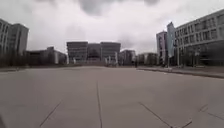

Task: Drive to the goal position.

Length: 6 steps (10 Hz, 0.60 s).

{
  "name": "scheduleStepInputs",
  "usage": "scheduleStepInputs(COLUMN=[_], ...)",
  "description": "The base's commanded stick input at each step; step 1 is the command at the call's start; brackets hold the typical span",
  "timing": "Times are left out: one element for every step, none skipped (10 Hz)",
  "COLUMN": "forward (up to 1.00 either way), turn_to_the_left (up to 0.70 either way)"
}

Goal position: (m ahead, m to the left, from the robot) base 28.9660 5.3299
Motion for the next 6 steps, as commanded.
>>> scheduleStepInputs(forward=[0.6,0.6,0.6,0.6,0.6,0.6], turn_to_the_left=[0.01,0.01,0.01,0.01,0.01,0.01])
